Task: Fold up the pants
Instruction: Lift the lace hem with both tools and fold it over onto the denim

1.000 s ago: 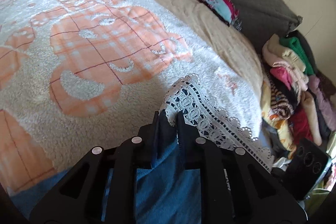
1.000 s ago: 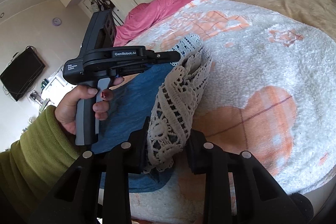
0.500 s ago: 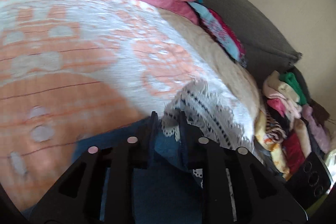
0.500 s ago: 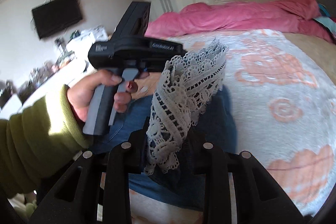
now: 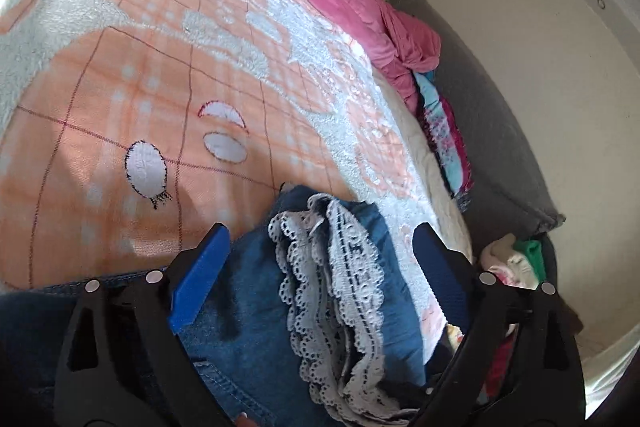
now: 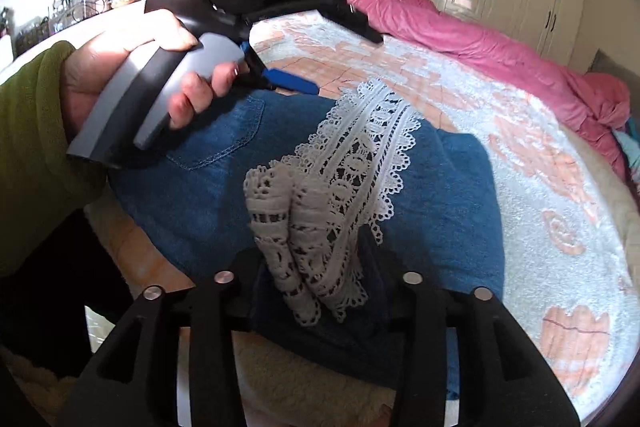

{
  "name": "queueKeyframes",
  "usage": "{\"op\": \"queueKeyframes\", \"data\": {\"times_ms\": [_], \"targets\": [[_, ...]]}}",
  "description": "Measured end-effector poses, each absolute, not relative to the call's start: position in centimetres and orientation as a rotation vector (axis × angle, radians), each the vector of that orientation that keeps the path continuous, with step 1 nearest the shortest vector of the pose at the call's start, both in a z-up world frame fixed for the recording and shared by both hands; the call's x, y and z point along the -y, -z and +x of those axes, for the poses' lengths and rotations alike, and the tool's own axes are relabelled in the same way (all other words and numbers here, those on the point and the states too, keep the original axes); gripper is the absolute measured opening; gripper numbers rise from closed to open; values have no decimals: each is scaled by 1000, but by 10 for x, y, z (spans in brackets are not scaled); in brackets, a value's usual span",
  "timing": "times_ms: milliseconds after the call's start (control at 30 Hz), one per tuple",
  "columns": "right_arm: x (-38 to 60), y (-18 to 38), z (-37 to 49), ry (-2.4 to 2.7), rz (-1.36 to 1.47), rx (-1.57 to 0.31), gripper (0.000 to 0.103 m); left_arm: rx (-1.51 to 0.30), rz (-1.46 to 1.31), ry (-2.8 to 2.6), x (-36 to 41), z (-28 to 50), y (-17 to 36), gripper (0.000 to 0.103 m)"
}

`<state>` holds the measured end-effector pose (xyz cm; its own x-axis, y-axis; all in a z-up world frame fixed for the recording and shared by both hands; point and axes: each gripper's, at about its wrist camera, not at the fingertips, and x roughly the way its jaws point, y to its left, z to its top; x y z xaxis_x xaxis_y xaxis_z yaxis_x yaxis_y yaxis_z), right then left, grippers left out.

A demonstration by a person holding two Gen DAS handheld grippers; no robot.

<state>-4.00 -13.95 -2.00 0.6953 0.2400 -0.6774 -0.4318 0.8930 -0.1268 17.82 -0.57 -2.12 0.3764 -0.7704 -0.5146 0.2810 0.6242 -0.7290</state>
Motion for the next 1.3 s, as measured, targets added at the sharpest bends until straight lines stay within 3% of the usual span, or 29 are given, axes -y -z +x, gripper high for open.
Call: {"op": "queueKeyframes", "data": {"times_ms": [200,233,267,567,767,833,867,967,1067,1300], "targets": [[124,12,-49,-391,-321,-647,41,-992,-550,742,11,170,10,86],[121,12,-49,-409,-329,-645,33,-995,-549,740,9,168,11,86],[116,11,-54,-427,-329,-651,17,-998,-550,742,7,166,10,86],[176,-14,-49,-486,-21,-644,17,-1053,-573,765,7,154,13,86],[174,-11,-56,-544,-14,-636,17,-1075,-584,722,21,158,19,85],[170,-8,-60,-549,-40,-640,17,-1081,-577,701,27,159,22,70],[167,-7,-63,-547,-49,-643,17,-1087,-571,687,29,160,23,56],[166,-4,-62,-552,-48,-650,17,-1095,-565,678,37,166,27,39],[166,-1,-61,-548,-45,-655,17,-1101,-579,661,41,171,31,8],[153,-16,-60,-582,-72,-611,17,-1001,-524,649,26,163,4,9]]}}
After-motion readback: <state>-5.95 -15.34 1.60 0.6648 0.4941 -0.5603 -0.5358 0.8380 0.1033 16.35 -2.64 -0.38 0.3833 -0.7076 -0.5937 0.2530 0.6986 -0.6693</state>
